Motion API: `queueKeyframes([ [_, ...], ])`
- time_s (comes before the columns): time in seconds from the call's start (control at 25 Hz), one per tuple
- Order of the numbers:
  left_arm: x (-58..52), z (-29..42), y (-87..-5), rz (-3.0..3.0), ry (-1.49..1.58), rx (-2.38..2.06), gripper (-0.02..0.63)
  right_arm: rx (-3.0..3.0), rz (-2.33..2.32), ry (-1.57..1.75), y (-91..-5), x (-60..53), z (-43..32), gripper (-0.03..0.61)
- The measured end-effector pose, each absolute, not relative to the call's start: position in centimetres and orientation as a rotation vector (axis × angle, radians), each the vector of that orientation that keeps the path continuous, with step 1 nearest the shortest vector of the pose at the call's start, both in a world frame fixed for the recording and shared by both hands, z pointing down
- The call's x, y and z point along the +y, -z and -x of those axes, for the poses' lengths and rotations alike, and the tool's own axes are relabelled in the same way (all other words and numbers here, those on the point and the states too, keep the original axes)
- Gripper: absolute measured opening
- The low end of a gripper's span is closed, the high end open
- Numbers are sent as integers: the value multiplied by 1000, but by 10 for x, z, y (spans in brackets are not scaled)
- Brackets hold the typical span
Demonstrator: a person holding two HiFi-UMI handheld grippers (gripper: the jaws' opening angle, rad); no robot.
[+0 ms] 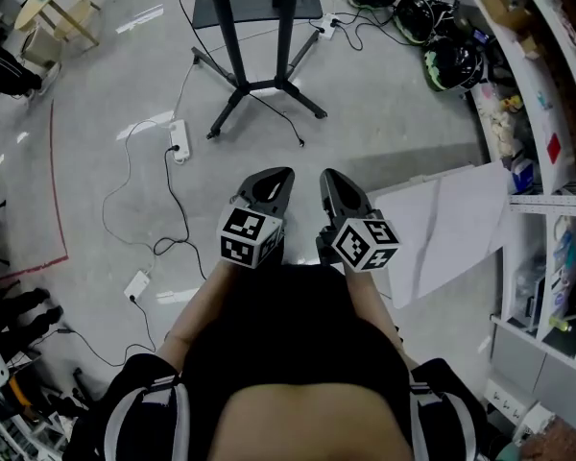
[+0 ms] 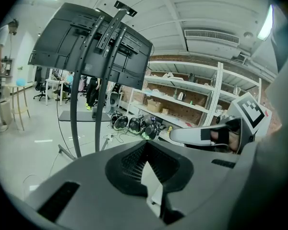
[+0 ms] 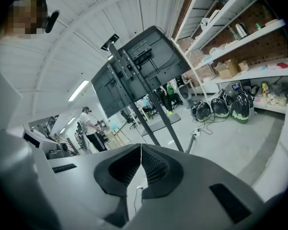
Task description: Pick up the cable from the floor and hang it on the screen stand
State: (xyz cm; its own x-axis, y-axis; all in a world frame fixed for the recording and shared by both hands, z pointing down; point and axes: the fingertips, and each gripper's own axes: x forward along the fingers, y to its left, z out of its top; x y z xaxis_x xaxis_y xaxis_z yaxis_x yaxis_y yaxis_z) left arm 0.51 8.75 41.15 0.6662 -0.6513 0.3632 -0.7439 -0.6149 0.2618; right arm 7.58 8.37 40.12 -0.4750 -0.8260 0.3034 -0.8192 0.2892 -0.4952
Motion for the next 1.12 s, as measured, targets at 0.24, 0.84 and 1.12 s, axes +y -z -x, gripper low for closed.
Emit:
queueKeyframes([
  [0.24,28,5,-420,-2484,-329,-1061,5,2517,1612,930,-403,21,-65,23],
  [0.84,-55,-33,-429,-2566,-388,-858,5,2509,1665,975,-415,-54,-81,23],
  [1.12,-86,-55,-439,-2571,-405,-904,5,2653,1604,959,-423,-85,-98,23],
])
